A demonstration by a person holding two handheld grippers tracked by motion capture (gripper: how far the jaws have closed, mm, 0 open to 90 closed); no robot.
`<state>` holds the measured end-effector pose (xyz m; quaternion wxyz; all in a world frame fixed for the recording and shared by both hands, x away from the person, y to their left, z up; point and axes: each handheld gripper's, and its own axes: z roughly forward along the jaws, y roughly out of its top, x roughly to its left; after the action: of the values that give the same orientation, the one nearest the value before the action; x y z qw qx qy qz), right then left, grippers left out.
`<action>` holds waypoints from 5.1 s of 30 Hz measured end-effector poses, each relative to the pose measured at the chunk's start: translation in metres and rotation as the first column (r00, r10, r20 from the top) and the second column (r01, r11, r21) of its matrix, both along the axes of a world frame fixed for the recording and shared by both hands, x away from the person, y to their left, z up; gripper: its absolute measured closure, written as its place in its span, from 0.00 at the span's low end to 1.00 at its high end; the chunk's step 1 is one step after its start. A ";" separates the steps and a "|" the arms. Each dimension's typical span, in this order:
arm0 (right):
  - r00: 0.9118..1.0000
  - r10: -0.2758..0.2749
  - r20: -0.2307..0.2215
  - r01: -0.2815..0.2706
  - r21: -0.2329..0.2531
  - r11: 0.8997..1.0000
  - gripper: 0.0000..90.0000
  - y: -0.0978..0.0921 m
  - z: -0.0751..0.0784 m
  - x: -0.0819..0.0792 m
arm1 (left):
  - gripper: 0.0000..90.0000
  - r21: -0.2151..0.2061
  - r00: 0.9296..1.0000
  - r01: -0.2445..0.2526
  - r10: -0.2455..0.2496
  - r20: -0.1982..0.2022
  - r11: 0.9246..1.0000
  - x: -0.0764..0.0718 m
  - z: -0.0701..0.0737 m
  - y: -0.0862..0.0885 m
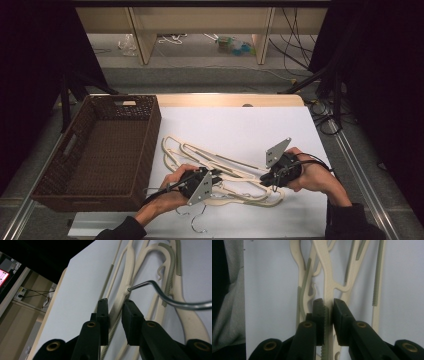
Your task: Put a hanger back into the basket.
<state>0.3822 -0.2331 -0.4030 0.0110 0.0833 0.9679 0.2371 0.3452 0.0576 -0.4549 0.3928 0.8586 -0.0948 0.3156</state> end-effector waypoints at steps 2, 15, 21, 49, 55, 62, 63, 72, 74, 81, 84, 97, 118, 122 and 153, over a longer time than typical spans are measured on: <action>1.000 -0.004 0.004 0.004 -0.002 1.000 0.90 -0.001 0.000 0.001 | 0.88 0.001 1.000 0.018 -0.018 0.003 1.000 0.001 0.001 -0.002; 0.995 -0.099 0.019 0.098 0.057 0.994 0.78 -0.015 0.008 0.006 | 0.94 0.087 0.991 0.083 -0.092 0.101 0.993 0.013 0.016 -0.017; 0.943 -0.314 0.111 0.289 0.194 0.938 0.47 -0.017 0.031 0.007 | 0.96 0.085 0.982 0.090 -0.103 0.158 0.992 0.024 0.031 -0.021; 0.908 -0.399 0.126 0.331 0.364 0.870 0.34 -0.020 0.052 -0.017 | 0.96 -0.220 0.941 -0.258 0.193 -0.278 0.941 0.057 0.118 0.013; 0.919 -0.386 0.080 0.336 0.352 0.873 0.34 -0.025 0.034 -0.025 | 0.96 -0.252 0.869 -0.326 0.184 -0.459 0.911 0.054 0.129 0.030; 0.907 -0.412 0.083 0.358 0.363 0.860 0.32 -0.025 0.004 -0.033 | 0.96 -0.265 0.839 -0.351 0.176 -0.516 0.898 0.046 0.141 0.047; 0.907 -0.412 0.083 0.358 0.363 0.860 0.32 -0.025 0.004 -0.033 | 0.96 -0.265 0.839 -0.351 0.176 -0.516 0.898 0.046 0.141 0.047; 0.927 -0.372 0.047 0.340 0.314 0.886 0.32 -0.014 -0.015 -0.041 | 0.96 -0.287 0.790 -0.386 0.154 -0.593 0.877 0.035 0.156 0.074; 0.926 -0.373 0.052 0.338 0.321 0.885 0.32 -0.013 -0.016 -0.041 | 0.96 -0.301 0.784 -0.393 0.146 -0.604 0.869 0.032 0.161 0.081; 0.924 -0.380 0.046 0.347 0.315 0.883 0.29 -0.012 -0.025 -0.045 | 0.96 -0.338 0.764 -0.424 0.131 -0.631 0.840 0.028 0.181 0.104; 0.925 -0.377 0.044 0.346 0.311 0.885 0.29 -0.011 -0.027 -0.046 | 0.96 -0.334 0.760 -0.436 0.142 -0.634 0.836 0.028 0.187 0.114; 0.926 -0.377 0.032 0.352 0.296 0.888 0.29 -0.012 -0.030 -0.047 | 0.96 -0.400 0.722 -0.507 0.123 -0.681 0.763 0.024 0.217 0.164; 0.922 -0.386 0.028 0.362 0.289 0.886 0.27 -0.014 -0.032 -0.045 | 0.96 -0.328 0.681 -0.614 0.271 -0.680 0.718 0.040 0.209 0.233; 0.921 -0.388 0.023 0.366 0.286 0.886 0.27 -0.014 -0.032 -0.045 | 0.96 -0.320 0.662 -0.648 0.303 -0.685 0.691 0.047 0.203 0.250; 0.928 -0.372 0.017 0.353 0.279 0.893 0.26 -0.013 -0.035 -0.045 | 0.95 -0.232 0.539 -0.781 0.437 -0.720 0.580 0.047 0.144 0.330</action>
<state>0.3368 -0.2461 -0.4385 0.0773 0.2548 0.8927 0.3635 0.3920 0.3872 -0.3105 0.4782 0.7392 0.4446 0.1653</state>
